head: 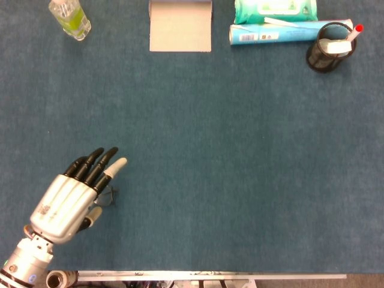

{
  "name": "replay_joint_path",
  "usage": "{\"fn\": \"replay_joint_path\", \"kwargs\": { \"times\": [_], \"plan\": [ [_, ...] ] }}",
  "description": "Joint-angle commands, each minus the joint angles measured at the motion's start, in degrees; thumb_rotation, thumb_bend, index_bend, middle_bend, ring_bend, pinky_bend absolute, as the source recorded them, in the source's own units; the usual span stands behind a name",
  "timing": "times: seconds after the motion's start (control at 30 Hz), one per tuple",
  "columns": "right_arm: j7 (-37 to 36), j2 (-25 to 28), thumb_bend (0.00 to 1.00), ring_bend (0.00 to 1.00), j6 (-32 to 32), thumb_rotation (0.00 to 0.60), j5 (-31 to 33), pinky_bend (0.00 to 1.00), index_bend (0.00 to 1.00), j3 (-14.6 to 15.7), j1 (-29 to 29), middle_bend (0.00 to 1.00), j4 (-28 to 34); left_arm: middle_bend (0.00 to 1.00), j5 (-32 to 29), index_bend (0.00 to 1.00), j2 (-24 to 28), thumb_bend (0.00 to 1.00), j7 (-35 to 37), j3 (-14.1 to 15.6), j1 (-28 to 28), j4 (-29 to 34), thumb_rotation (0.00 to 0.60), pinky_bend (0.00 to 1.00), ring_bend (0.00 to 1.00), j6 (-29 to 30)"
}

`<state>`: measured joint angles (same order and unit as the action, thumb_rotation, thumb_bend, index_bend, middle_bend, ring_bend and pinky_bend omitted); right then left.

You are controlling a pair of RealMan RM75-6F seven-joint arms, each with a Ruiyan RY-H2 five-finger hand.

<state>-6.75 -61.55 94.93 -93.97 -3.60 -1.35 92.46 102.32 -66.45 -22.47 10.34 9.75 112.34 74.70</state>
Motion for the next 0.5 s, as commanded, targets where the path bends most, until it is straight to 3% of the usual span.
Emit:
{"fn": "replay_joint_path", "kwargs": {
  "times": [0.03, 0.5],
  "plan": [
    [-0.1, 0.0, 0.10, 0.30, 0.0, 0.600, 0.0, 0.31, 0.47, 0.0, 0.0, 0.41, 0.0, 0.00, -0.3, 0.00, -0.3, 0.24, 0.4, 0.0, 0.3, 0.4, 0.600, 0.16, 0.00, -0.8],
    [-0.4, 0.1, 0.10, 0.30, 0.4, 0.600, -0.2, 0.31, 0.47, 0.0, 0.2, 0.41, -0.1, 0.00, -3.6, 0.00, -2.0, 0.24, 0.9, -1.7, 2.6, 2.1, 0.600, 0.16, 0.00, -5.4]
  ]
}}
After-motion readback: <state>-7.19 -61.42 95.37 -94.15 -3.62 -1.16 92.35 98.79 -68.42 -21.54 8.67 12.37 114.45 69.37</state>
